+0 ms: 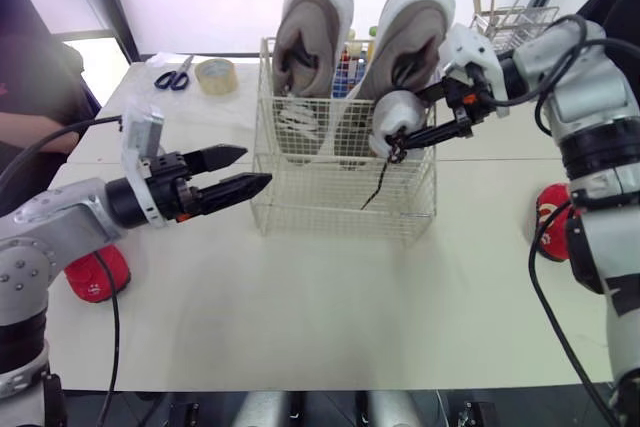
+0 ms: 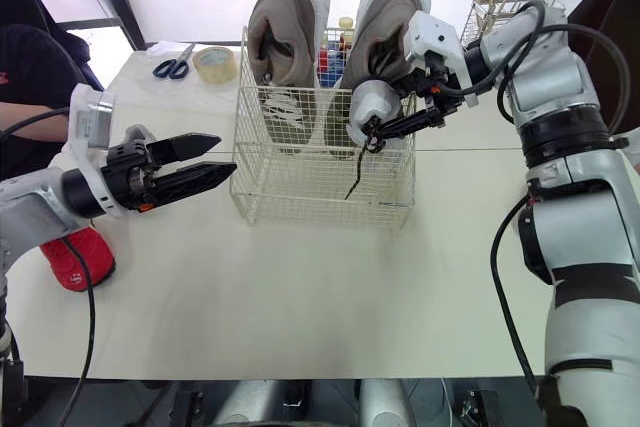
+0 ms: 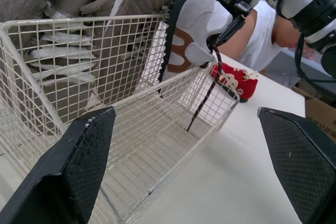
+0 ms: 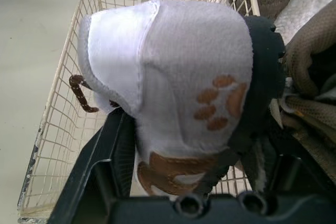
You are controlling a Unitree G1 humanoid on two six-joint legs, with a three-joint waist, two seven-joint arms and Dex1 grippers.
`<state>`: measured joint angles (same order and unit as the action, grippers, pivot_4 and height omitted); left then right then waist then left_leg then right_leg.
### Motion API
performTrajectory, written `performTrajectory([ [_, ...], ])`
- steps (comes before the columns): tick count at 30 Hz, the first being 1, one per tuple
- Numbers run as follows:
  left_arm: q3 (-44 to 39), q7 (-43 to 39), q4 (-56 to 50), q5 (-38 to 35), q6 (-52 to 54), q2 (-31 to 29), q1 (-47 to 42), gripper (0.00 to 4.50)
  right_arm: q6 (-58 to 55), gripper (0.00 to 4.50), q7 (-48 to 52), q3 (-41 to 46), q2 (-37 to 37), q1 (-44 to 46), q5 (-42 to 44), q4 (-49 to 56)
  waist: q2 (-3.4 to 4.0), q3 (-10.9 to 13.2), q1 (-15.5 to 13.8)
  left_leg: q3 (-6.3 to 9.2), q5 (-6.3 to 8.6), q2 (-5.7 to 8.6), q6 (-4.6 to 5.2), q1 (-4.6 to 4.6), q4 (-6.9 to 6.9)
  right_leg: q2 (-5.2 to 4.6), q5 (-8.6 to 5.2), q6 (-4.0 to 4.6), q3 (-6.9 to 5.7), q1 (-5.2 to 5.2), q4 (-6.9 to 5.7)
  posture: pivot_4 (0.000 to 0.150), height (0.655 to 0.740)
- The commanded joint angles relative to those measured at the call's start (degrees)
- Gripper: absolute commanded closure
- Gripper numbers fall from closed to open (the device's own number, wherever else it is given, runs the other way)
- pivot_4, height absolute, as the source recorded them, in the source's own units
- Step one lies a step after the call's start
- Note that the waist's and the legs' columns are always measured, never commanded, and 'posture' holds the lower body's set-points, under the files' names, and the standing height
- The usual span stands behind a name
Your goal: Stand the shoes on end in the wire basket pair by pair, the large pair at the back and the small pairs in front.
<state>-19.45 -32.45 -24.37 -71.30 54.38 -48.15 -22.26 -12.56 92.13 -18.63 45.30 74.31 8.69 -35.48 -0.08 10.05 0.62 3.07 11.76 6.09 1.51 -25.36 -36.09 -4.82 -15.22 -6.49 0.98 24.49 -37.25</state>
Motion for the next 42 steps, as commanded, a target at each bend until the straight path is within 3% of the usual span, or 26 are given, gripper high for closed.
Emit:
performTrajectory([
  [1,-3.16,0.77,-1.57,-0.68,-1.07,-0.60,0.86,0.00,-2.68,0.02,0.37,3.85,4.54,-1.16,1.81,9.49,0.01,0.00,-0.05,0.00,0.00,0.01,0.00,-0.01,0.02,0.00,0.00,0.00,0.00,0.01,0.01,0.150,0.7400],
  [10,-6.39,1.80,-0.56,1.97,-1.49,-2.72,2.53,0.00,-6.15,0.02,-1.10,10.91,11.04,-1.17,2.14,17.87,0.02,0.01,0.10,-0.01,0.11,-0.02,0.16,0.03,0.00,0.00,0.00,0.01,0.01,-0.02,0.00,0.150,0.7400],
  [18,-9.16,5.84,12.35,15.92,-3.58,-9.83,0.17,0.00,-28.80,0.02,-1.57,20.28,8.14,-0.80,22.55,34.05,0.09,0.05,0.02,0.00,0.17,-0.06,0.26,0.02,0.12,0.02,-0.01,0.03,0.03,0.05,-0.02,0.150,0.7400],
  [22,-4.46,12.18,27.45,24.95,-0.55,-12.84,-8.90,0.00,-35.25,0.02,-5.33,21.66,2.85,-4.78,32.27,43.78,0.03,0.01,-0.09,0.02,0.20,-0.04,0.29,0.03,0.01,0.01,0.02,0.04,0.00,-0.02,-0.02,0.150,0.7400],
  [26,1.10,9.48,39.24,31.21,-0.31,-12.66,-15.76,0.00,-34.38,0.02,-7.49,20.58,0.98,-8.30,33.41,47.17,0.01,0.00,-0.38,0.03,0.19,0.06,0.36,0.02,-0.04,-0.05,0.04,0.02,-0.03,0.00,-0.04,0.150,0.7400],
  [34,11.55,2.44,75.99,47.81,-12.52,-6.90,-35.22,0.00,-34.92,0.02,-11.04,20.60,-0.56,-10.65,36.74,49.71,-0.22,-0.01,-1.07,0.01,0.12,0.07,0.47,-0.02,-0.11,-0.06,0.04,0.02,-0.09,0.04,-0.21,0.150,0.7400],
  [42,10.95,2.00,95.27,55.73,-25.99,0.47,-42.61,0.00,-37.59,0.02,-14.55,21.84,1.29,-11.67,39.78,52.07,-0.29,-0.03,-1.21,0.01,0.13,0.07,0.49,-0.05,-0.13,-0.09,0.05,0.01,-0.09,0.05,-0.21,0.150,0.7400],
])
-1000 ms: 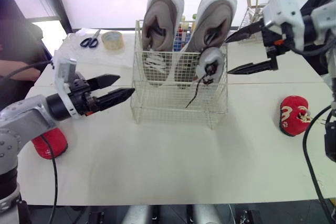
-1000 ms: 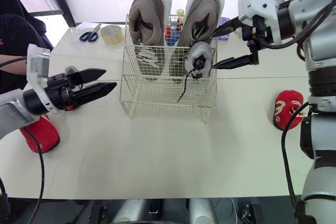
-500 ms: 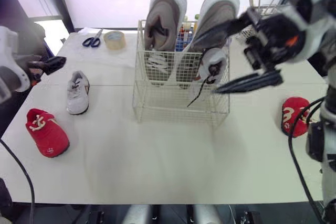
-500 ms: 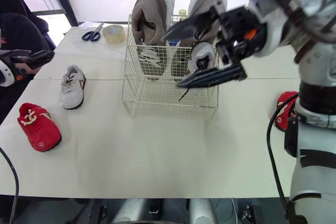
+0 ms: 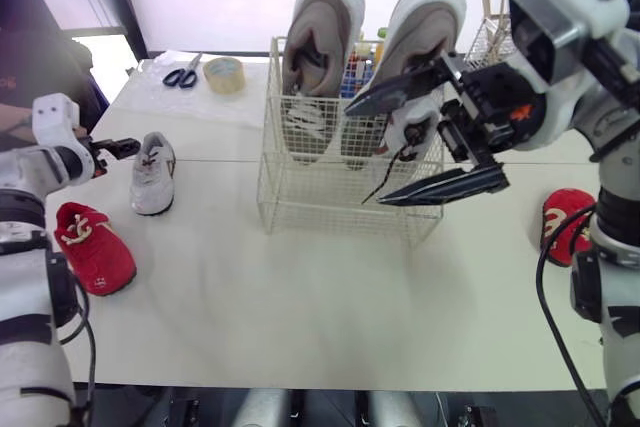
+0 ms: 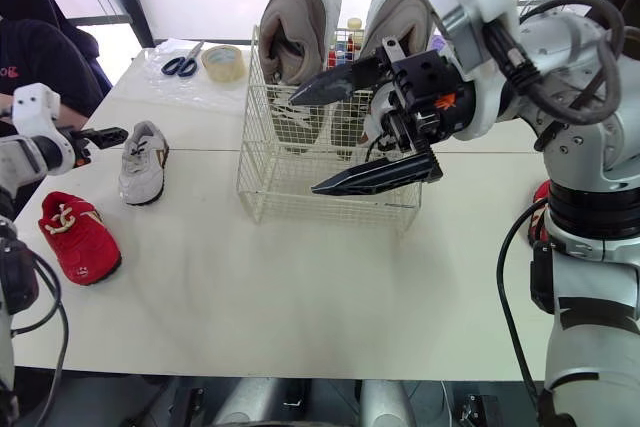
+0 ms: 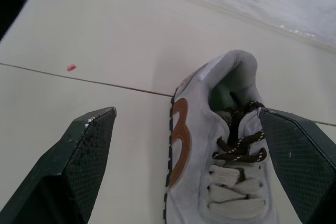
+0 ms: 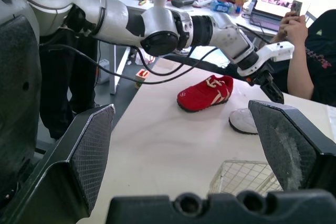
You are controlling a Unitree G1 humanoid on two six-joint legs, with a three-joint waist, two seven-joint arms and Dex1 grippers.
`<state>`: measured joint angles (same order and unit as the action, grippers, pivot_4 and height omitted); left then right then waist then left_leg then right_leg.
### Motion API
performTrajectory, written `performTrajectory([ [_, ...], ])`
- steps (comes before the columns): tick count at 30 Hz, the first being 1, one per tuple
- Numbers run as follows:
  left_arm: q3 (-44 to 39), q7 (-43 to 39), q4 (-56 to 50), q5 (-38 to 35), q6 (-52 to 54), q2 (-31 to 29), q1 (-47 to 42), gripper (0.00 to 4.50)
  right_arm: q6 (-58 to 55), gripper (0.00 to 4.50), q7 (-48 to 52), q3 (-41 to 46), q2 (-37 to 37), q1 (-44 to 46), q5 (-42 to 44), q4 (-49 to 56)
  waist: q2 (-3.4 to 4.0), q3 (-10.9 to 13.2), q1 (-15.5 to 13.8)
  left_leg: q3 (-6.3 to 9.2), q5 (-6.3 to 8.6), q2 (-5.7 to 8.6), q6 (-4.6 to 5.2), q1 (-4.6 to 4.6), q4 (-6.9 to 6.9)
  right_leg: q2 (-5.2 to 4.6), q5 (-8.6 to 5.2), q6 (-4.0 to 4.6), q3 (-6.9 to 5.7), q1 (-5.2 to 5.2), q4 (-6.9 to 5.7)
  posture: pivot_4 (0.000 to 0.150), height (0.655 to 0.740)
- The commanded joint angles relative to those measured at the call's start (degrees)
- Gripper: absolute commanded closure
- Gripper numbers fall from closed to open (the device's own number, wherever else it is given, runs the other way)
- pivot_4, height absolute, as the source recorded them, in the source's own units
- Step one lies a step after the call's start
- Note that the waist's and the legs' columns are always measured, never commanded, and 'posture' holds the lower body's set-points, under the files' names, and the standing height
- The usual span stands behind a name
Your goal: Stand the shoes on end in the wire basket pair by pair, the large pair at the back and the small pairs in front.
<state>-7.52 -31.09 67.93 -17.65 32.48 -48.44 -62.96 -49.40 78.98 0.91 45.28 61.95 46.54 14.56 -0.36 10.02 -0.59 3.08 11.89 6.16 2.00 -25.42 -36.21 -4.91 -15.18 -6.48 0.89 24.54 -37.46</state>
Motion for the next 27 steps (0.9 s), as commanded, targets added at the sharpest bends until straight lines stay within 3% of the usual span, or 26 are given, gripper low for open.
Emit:
performTrajectory([
  [1,-1.30,1.43,4.21,2.73,-5.24,1.69,-2.11,0.00,-1.11,0.02,-1.89,2.46,1.69,0.65,2.22,2.32,-0.01,0.00,0.00,0.00,0.00,0.00,0.01,-0.01,-0.01,0.00,0.00,0.00,0.00,0.00,0.00,0.150,0.7400],
  [8,-5.17,9.67,8.61,4.69,-8.97,5.95,-0.94,0.00,-2.53,0.02,-5.06,3.19,3.61,0.61,4.06,3.83,-0.04,-0.02,0.03,0.00,0.01,0.00,0.01,-0.01,-0.01,-0.02,0.00,0.00,0.00,0.01,-0.03,0.150,0.7400],
  [11,-6.83,12.36,9.11,5.16,-9.67,6.97,-0.38,0.89,-2.86,0.00,-5.92,3.52,4.31,0.31,4.77,4.47,-0.05,-0.02,-0.07,0.00,0.01,0.00,0.01,0.00,-0.02,-0.02,0.00,0.00,0.00,0.01,-0.07,0.150,0.7400],
  [18,-9.37,12.41,8.88,5.82,-9.92,6.75,-1.63,4.28,-3.07,0.00,-8.06,3.44,5.14,-0.35,5.25,5.58,-0.11,-0.06,0.01,0.00,0.01,0.00,0.02,0.00,-0.08,-0.03,0.00,-0.01,0.00,0.02,-0.14,0.150,0.7400],
  [24,-10.32,8.06,7.46,6.08,-12.29,5.44,-4.98,4.40,-1.89,0.00,-8.77,2.56,5.21,-0.84,4.19,5.44,-0.19,-0.01,-0.03,0.00,0.01,0.01,0.02,-0.04,-0.10,-0.03,0.00,-0.01,0.00,0.08,-0.22,0.150,0.7400],
  [27,-11.35,1.58,0.35,3.56,-22.04,6.74,-9.19,4.40,-1.23,0.00,-9.06,2.23,5.19,-1.29,3.54,5.23,-0.41,0.05,-0.19,0.02,0.01,0.01,0.01,-0.13,-0.17,-0.03,0.00,-0.01,-0.05,0.11,-0.24,0.150,0.7400],
])
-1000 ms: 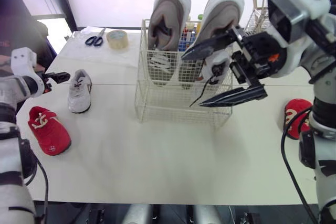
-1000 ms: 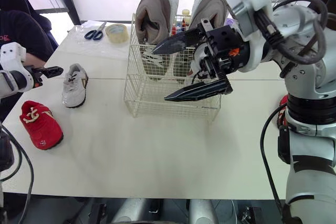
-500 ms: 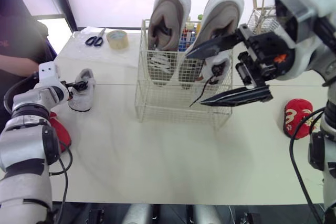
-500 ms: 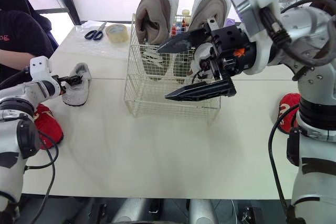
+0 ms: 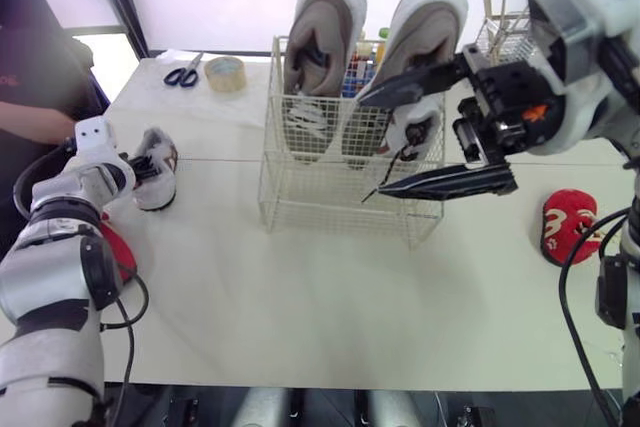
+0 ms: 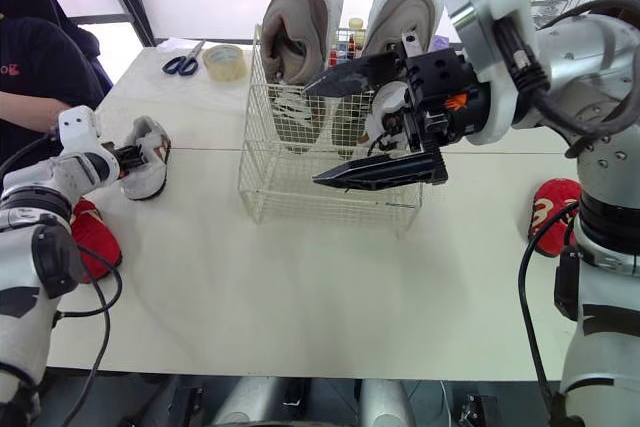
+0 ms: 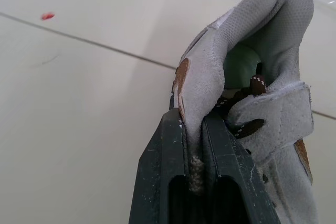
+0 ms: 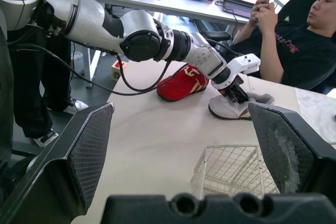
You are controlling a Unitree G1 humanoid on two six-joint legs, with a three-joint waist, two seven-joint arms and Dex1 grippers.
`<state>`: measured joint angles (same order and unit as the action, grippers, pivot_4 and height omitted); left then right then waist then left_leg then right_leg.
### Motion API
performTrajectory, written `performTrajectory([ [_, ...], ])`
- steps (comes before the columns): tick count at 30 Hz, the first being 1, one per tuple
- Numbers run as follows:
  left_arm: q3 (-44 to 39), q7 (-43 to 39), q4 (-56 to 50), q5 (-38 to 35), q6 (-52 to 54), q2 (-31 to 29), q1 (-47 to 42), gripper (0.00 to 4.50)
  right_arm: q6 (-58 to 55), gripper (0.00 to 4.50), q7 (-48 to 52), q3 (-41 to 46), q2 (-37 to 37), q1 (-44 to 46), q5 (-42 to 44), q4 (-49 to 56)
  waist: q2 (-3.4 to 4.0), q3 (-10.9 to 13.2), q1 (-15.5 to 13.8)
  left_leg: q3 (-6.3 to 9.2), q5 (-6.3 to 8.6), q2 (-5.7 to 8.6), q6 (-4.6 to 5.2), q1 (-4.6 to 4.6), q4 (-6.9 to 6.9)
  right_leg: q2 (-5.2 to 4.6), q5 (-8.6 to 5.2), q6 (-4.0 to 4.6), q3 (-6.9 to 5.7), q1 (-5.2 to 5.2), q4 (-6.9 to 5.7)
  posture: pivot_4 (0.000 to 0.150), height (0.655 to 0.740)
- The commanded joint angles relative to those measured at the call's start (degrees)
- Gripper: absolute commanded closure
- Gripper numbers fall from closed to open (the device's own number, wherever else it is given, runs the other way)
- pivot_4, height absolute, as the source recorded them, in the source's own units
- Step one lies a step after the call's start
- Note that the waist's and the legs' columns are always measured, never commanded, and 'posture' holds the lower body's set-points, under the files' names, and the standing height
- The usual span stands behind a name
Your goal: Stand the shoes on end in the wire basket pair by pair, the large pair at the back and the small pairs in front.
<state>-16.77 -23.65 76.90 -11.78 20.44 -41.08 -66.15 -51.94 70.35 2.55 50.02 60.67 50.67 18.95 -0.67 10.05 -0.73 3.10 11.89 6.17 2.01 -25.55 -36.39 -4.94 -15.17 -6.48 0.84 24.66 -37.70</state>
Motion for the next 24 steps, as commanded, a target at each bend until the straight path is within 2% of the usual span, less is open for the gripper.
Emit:
performTrajectory([
  [1,-2.57,-7.27,-12.61,-3.50,-13.35,0.52,-6.55,4.40,1.49,0.00,-0.57,0.54,0.41,-0.13,-0.75,0.77,-0.18,0.02,-0.05,0.03,0.00,0.00,-0.01,-0.09,-0.06,0.00,0.00,0.00,-0.03,0.03,0.00,0.150,0.7400],
  [5,-6.96,-4.85,-39.13,-12.74,-14.17,9.28,-1.91,4.40,2.34,0.00,-1.12,0.36,0.18,-0.48,-1.73,-0.22,-0.19,-0.01,0.11,0.12,0.03,0.00,-0.05,-0.72,-0.63,-0.01,0.02,-0.03,-0.11,0.27,0.00,0.150,0.7400],
  [8,-8.31,-0.27,-55.41,-17.95,-11.32,15.10,1.78,4.40,3.14,0.00,-1.07,0.16,0.29,-0.54,-2.42,-1.50,-0.07,-0.08,0.71,-0.13,0.07,0.07,0.09,-0.79,-0.76,-0.10,0.17,-0.30,0.01,0.28,0.14,0.150,0.7400],
  [10,-6.05,3.64,-68.51,-19.13,-12.43,20.71,4.86,4.40,2.63,0.00,-1.40,0.51,0.80,-0.43,-2.29,-1.69,-0.07,-0.08,1.24,-0.19,0.08,0.06,0.13,-0.78,-0.76,-0.11,0.18,-0.33,0.03,0.28,0.17,0.150,0.7400],
  [12,-2.28,5.63,-77.53,-16.36,-16.37,25.07,7.77,4.40,2.36,0.00,-1.28,0.44,1.47,-0.24,-2.56,-2.30,-0.09,-0.07,1.29,-0.18,0.07,0.04,0.12,-0.78,-0.76,-0.08,0.18,-0.33,0.02,0.31,0.12,0.150,0.7400],
  [18,2.81,7.63,-88.12,-16.11,-17.61,30.76,12.68,4.40,2.26,0.00,-0.29,-0.99,1.51,0.55,-3.26,-3.65,-0.04,-0.10,1.31,-0.18,0.04,0.01,0.08,-0.73,-0.79,-0.05,0.18,-0.32,0.01,0.28,0.08,0.150,0.7400],
  [21,4.30,6.83,-89.52,-14.50,-18.86,30.44,15.02,4.40,2.79,0.00,-0.39,-2.37,0.02,1.62,-4.05,-4.49,-0.03,-0.10,1.24,-0.18,0.16,-0.01,0.28,-0.47,-0.74,-0.03,0.18,-0.32,0.01,0.08,0.08,0.150,0.7400],
  [24,6.28,9.88,-91.23,-11.80,-20.29,33.01,18.36,4.40,4.69,0.00,1.21,-2.53,-0.48,1.58,-4.57,-5.03,-0.03,-0.10,1.10,-0.17,0.19,-0.01,0.34,-0.29,-0.74,-0.01,0.18,-0.31,0.01,-0.09,0.08,0.150,0.7400],
])
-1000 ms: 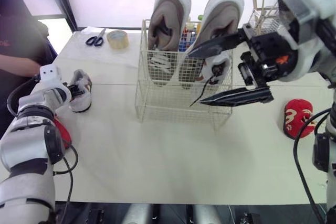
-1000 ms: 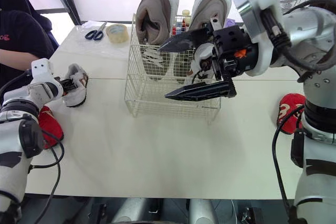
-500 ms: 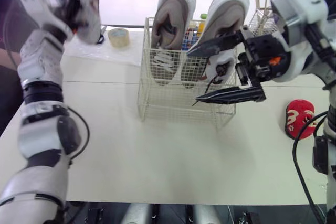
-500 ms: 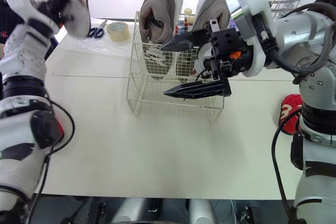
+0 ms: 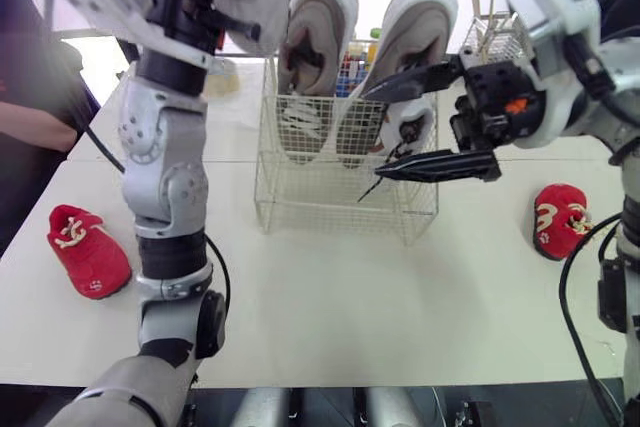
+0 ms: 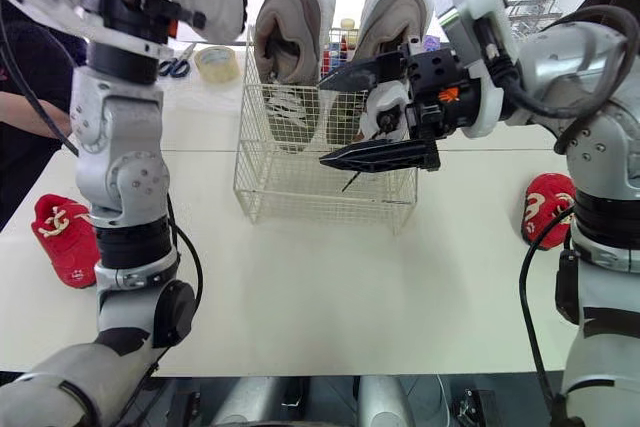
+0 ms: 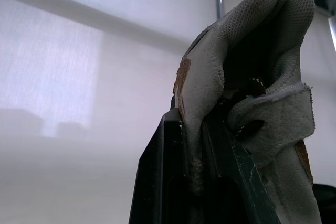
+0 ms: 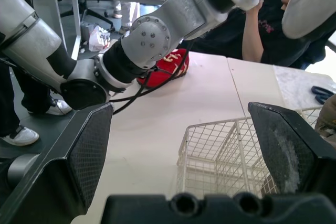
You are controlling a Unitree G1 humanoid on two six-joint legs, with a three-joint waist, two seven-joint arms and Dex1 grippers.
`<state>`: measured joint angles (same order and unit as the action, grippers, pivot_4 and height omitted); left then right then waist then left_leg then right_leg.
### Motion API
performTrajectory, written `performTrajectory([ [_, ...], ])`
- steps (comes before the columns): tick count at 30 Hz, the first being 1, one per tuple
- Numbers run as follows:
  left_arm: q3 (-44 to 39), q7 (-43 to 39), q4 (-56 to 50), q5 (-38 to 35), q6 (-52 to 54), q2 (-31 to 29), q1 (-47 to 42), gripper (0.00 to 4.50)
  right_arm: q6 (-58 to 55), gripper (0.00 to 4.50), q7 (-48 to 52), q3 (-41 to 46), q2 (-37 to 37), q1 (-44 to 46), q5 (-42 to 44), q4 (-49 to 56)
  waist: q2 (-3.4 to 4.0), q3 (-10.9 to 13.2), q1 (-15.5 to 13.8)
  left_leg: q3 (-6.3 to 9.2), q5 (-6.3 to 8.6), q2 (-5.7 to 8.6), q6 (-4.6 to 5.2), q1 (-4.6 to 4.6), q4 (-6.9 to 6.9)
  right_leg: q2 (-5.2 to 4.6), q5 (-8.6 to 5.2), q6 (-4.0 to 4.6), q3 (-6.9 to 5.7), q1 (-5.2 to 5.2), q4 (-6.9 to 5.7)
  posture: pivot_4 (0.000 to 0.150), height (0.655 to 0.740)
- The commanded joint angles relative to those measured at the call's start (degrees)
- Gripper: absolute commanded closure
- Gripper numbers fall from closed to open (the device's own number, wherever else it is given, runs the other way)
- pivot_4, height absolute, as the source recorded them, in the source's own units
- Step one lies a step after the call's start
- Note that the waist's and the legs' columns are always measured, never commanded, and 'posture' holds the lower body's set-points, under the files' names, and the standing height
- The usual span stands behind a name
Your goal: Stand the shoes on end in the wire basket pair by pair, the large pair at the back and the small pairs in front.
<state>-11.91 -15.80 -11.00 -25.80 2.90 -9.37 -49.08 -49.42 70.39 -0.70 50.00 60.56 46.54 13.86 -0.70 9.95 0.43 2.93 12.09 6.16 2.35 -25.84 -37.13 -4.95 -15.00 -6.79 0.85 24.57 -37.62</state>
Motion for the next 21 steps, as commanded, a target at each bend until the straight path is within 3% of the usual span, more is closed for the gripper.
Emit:
performTrajectory([
  [1,1.16,1.21,-2.88,2.43,-3.99,1.27,2.93,4.40,2.51,0.00,1.22,0.47,-0.99,2.09,-0.72,-0.35,0.00,0.00,-0.21,0.00,0.01,0.00,0.01,0.02,-0.01,0.00,0.00,0.00,0.00,-0.03,0.01,0.150,0.7400],
  [9,4.97,-1.87,6.51,8.41,-17.98,5.59,9.84,4.40,2.47,0.00,2.29,-0.09,-1.09,3.11,-1.58,-0.69,-0.02,0.01,-1.76,0.01,0.01,0.02,0.01,0.10,-0.06,-0.02,0.01,0.01,-0.02,-0.14,0.07,0.150,0.7400],
  [21,10.10,0.31,28.36,18.23,-38.63,12.86,4.94,4.40,-0.67,0.00,-0.90,2.22,0.04,2.11,-0.08,2.59,-0.02,0.00,-2.75,-0.01,0.05,0.01,0.04,0.10,0.00,-0.03,0.03,0.05,-0.02,-0.14,0.21,0.150,0.7400],
])
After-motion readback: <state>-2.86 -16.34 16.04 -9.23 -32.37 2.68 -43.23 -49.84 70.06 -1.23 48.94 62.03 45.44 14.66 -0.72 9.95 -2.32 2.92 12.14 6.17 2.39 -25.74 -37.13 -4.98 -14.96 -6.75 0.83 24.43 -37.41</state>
